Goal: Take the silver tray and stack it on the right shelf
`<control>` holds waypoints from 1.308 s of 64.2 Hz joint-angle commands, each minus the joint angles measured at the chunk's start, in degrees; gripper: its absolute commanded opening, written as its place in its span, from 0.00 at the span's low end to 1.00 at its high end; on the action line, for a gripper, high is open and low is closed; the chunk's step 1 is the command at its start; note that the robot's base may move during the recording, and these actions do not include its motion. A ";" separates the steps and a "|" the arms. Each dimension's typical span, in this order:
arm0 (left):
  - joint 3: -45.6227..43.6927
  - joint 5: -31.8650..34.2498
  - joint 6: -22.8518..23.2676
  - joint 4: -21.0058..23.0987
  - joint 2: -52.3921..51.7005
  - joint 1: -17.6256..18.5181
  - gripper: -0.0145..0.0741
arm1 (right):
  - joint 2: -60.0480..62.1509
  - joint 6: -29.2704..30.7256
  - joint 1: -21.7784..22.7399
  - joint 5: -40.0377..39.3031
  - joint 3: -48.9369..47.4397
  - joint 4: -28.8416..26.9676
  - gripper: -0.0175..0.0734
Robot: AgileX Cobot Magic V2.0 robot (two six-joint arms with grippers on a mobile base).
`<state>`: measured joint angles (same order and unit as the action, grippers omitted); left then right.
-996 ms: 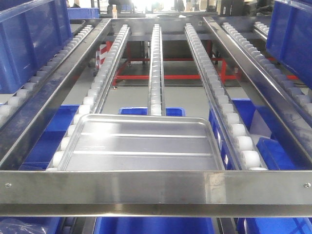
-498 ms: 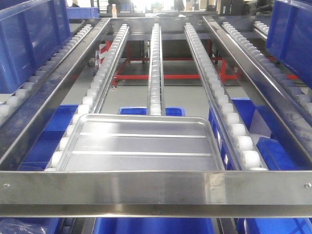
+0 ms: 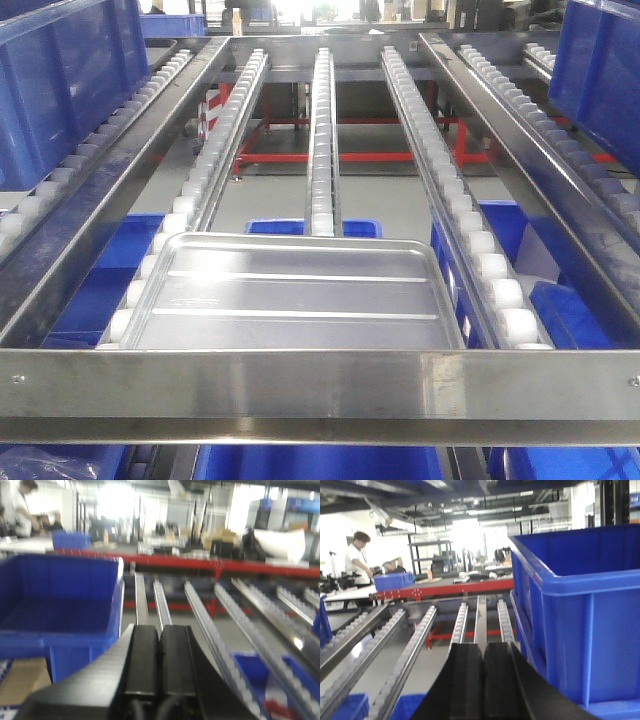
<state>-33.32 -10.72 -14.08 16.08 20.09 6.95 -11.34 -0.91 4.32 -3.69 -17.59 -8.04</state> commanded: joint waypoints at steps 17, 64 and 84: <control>-10.22 -6.07 -0.16 0.36 21.66 0.29 0.12 | -9.97 -0.01 -0.05 3.69 -8.73 -0.18 0.56; -21.41 -26.34 6.90 1.41 40.81 23.53 0.50 | -37.86 0.28 -20.75 42.95 -33.46 -7.86 0.62; -30.15 -36.22 20.22 -9.30 58.55 23.19 0.50 | -59.55 -4.99 -25.11 43.66 -37.06 -7.58 0.61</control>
<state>-59.76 -46.64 4.09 7.44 76.99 30.00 -67.61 -4.74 -20.77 42.70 -51.67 -14.96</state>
